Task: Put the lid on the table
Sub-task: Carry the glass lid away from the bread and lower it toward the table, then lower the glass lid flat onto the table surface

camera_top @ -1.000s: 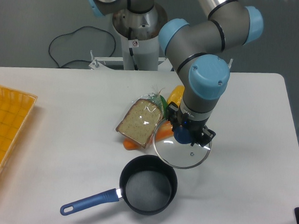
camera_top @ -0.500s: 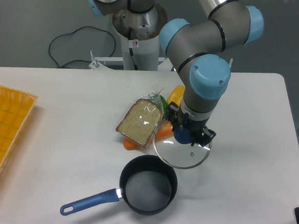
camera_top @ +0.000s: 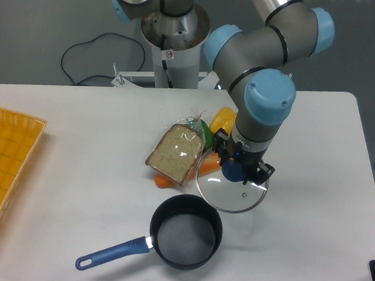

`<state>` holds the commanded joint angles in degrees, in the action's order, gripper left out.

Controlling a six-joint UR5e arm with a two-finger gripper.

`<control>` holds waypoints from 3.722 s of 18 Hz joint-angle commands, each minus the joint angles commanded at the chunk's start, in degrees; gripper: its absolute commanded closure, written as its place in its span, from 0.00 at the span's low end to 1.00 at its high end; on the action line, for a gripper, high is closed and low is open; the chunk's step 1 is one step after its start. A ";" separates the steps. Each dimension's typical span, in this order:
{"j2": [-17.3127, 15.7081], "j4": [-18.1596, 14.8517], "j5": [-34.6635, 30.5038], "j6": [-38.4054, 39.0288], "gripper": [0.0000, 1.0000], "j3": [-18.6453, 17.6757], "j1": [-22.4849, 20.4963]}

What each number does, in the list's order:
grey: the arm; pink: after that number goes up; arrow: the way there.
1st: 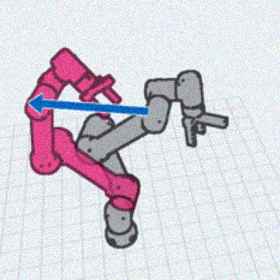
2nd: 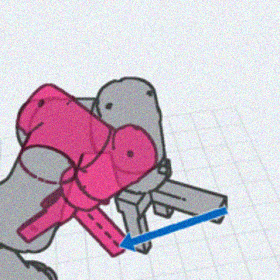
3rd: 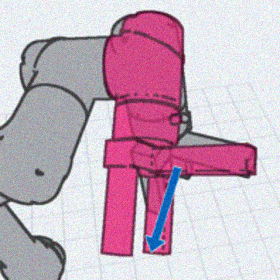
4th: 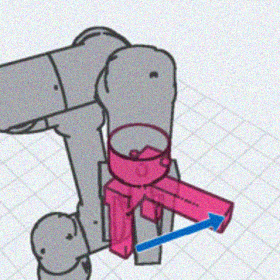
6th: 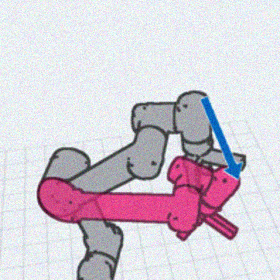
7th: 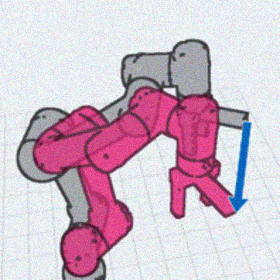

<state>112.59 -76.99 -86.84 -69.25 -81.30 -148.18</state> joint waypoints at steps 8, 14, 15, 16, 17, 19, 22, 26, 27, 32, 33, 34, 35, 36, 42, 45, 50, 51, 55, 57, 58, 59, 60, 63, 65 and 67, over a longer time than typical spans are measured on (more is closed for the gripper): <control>1.84 2.63 -0.09 -3.17 0.40 0.09 -2.11; 3.69 4.22 -0.26 -5.90 0.40 0.00 -3.16; 3.87 4.31 -0.26 -5.99 0.40 0.00 -3.17; 3.96 4.31 -0.26 -5.99 0.40 0.00 -3.25; 4.04 4.40 -0.26 -5.99 0.40 -0.09 -3.52; 4.13 4.40 -0.26 -6.25 0.40 -0.09 -3.78; 4.48 4.40 -0.26 -7.66 0.40 -0.17 -4.40; 5.45 4.92 -0.26 -8.18 0.40 -0.26 -5.28; 5.62 4.92 -0.26 -8.53 0.40 -0.44 -5.36; 6.33 6.94 -0.26 -10.03 0.40 -1.75 -6.16; 6.33 7.90 -0.35 -10.12 0.40 -2.28 -6.33; 6.42 8.43 -0.35 -10.12 0.40 -2.55 -6.42; 6.50 8.53 -0.35 -10.12 0.40 -2.64 -6.51; 6.77 8.53 -0.35 -10.12 0.40 -2.64 -6.42; 7.74 9.58 -0.44 -11.26 0.40 -2.99 -6.77; 7.91 10.46 -0.44 -11.87 0.39 -3.86 -6.95; 8.35 14.24 -0.44 -12.49 0.39 -5.54 -7.39; 8.44 14.24 -0.44 -12.49 0.39 -5.62 -7.39; 8.79 14.33 -0.44 -12.84 0.40 -5.63 -7.39; 8.88 14.42 -0.44 -12.84 0.40 -5.63 -7.39; 8.97 14.42 -0.44 -12.84 0.39 -5.63 -7.39; 9.23 14.50 -0.44 -12.93 0.40 -5.63 -7.39; 9.32 14.50 -0.44 -13.10 0.40 -5.63 -7.39; 9.49 14.94 -0.44 -13.28 0.40 -5.63 -7.39; 9.76 15.91 -0.44 -13.28 0.40 -5.89 -7.39; 9.93 16.70 -0.44 -13.28 0.40 -6.41 -7.39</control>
<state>122.52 -60.29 -87.28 -82.53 -87.71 -155.57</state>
